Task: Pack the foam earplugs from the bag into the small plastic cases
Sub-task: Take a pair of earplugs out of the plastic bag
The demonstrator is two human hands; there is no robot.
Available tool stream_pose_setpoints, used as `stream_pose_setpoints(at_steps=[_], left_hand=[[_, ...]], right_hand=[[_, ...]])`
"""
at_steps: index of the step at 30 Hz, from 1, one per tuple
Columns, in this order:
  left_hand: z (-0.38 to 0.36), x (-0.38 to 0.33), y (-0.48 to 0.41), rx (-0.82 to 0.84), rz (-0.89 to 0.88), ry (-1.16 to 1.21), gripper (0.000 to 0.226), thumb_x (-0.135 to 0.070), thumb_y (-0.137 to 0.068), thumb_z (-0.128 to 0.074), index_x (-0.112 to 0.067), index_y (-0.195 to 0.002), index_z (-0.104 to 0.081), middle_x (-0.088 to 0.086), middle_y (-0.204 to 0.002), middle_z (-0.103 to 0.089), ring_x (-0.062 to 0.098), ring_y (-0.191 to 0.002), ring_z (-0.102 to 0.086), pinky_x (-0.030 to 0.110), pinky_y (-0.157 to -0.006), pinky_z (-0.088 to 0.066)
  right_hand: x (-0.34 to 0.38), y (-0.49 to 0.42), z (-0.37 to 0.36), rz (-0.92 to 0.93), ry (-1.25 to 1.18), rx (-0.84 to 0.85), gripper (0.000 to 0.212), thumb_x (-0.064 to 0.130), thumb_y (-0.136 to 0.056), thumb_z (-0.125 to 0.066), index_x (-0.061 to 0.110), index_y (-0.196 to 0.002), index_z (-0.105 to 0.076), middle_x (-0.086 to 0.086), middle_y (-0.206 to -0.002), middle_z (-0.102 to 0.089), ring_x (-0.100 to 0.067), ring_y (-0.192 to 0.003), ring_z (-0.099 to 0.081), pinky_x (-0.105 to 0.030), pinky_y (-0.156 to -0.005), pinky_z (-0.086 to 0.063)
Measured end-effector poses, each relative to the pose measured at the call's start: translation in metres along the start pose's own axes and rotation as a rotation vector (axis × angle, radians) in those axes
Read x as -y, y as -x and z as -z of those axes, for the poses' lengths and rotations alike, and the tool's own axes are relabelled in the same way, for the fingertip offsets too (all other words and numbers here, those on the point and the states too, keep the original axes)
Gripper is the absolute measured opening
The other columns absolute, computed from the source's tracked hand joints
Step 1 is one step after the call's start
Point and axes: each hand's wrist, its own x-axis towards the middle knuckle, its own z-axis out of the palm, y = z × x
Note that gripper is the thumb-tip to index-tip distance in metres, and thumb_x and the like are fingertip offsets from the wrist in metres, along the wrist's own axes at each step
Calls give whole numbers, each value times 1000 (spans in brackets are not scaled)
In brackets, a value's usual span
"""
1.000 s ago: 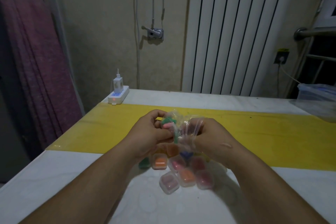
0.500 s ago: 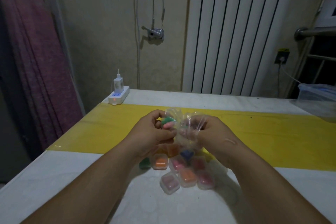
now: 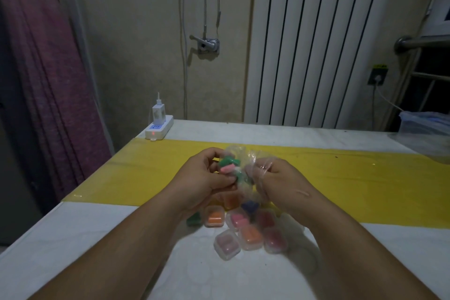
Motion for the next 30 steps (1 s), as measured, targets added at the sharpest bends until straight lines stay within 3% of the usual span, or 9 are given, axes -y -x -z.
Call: stream_pose_setpoints(at_steps=[2,6,11,15,17,20,25,27,30], left_hand=[[1,1,-1,-10,-2,-20,43,27,-79,-55,1,-113,-57,19,-97,-60,23,-83,-62,32,-72,-60],[2,2,-2,-17,3,-49,47,28,-76,-56,-4,-110,-60,21,-103,-61,25,-87,-63,39,-82,-57],[2,0,-1,-5,22,-41,47,27,-76,-56,-5,-110,-60,21,-103,-61,28,-89,-65,40,-82,-58],[1,-1,0,5,19,-44,46,27,-76,-57,-3,-110,-61,25,-106,-60,29,-90,-63,42,-82,-58],[0,-2,2,6,10,-71,43,25,-77,-58,-2,-111,-60,30,-109,-61,31,-90,-63,46,-83,-57],[-1,-3,3,-4,-11,-159,38,20,-77,-63,0,-109,-60,32,-108,-63,32,-86,-65,47,-79,-58],[1,0,0,-86,-37,-204,31,19,-77,-64,-1,-101,-62,22,-91,-67,27,-79,-67,37,-65,-57],[2,0,-3,-146,-25,-142,30,20,-78,-57,2,-101,-62,18,-88,-65,27,-77,-65,36,-63,-58],[5,-1,-9,-266,-14,-47,29,21,-81,-50,7,-103,-60,18,-86,-60,27,-74,-60,30,-65,-59]], right_hand=[[0,2,-1,-11,-96,6,34,7,-99,-49,2,-65,-54,-3,-45,-45,-12,-41,-39,-23,-44,-33],[1,4,-2,-76,-260,32,32,6,-99,-50,0,-69,-59,-8,-52,-48,-14,-44,-41,-22,-44,-33],[0,1,0,-186,-385,55,21,-4,-92,-50,-11,-98,-68,-11,-68,-59,-13,-48,-52,-28,-54,-43],[0,4,4,-203,-408,82,20,-7,-90,-52,-6,-83,-70,-9,-58,-56,-13,-44,-50,-25,-48,-41],[0,5,3,-203,-388,99,19,-12,-88,-50,-16,-76,-63,-17,-60,-53,-22,-50,-48,-27,-51,-36],[-1,7,-2,-215,-395,124,16,-17,-85,-48,-31,-90,-51,-31,-77,-51,-35,-70,-47,-40,-65,-36],[-2,5,-6,-186,-348,124,7,-17,-86,-51,-21,-88,-56,-29,-81,-51,-34,-73,-45,-38,-62,-35],[-3,4,-4,-166,-366,92,7,-12,-88,-55,-15,-90,-60,-26,-80,-55,-34,-74,-51,-40,-66,-41],[-1,4,5,-126,-332,15,10,2,-91,-64,0,-82,-68,-16,-74,-61,-20,-60,-60,-30,-56,-48]])
